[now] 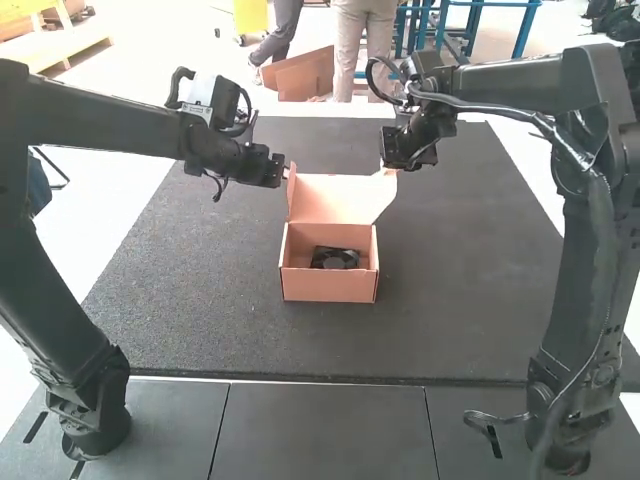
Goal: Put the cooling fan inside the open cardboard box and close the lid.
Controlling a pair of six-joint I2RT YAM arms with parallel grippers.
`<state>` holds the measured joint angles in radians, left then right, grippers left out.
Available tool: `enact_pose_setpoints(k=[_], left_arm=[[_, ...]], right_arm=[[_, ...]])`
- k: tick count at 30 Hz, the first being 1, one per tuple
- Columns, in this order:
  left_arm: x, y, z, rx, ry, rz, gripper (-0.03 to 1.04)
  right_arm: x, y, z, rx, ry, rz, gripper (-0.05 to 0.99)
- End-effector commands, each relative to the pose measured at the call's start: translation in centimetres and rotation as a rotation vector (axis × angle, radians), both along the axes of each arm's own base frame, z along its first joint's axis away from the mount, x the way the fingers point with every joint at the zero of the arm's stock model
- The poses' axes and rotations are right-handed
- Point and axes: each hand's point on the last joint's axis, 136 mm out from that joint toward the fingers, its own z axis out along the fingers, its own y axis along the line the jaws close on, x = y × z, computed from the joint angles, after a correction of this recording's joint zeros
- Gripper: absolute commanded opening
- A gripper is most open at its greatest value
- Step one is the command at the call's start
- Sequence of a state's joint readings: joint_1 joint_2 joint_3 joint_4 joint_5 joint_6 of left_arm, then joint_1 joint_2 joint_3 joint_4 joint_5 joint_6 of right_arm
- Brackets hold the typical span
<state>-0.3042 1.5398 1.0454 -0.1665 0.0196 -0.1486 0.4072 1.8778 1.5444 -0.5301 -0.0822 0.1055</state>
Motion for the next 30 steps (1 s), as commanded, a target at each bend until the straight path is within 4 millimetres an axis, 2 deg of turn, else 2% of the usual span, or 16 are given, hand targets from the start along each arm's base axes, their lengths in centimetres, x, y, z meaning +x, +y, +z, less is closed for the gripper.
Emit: enact_pose_setpoints(k=[1,7,10,17,30], left_arm=[[0.6,-0.6,1.5,-0.023,-0.032,-0.006,0.97],[0.7,-0.6,1.5,-0.024,-0.034,-0.006,0.97],[0.6,-0.6,1.5,-0.024,-0.034,-0.006,0.97],[0.8,-0.7,1.7,-0.027,-0.039,-0.006,0.97],[1.0,-0.7,3.3,-0.03,-0.053,-0.002,0.97]], right_arm=[[0.5,0.1,1.3,0.028,-0.017,-0.008,0.13],[0.0,0.4,1.1,0.044,0.013,-0.001,0.06],[-0.3,0.5,1.1,0.047,0.021,0.005,-0.02],[-1.1,0.5,1.5,0.047,0.057,0.019,-0.02],[-3.1,0.3,2.7,0.038,0.114,0.045,-0.02]])
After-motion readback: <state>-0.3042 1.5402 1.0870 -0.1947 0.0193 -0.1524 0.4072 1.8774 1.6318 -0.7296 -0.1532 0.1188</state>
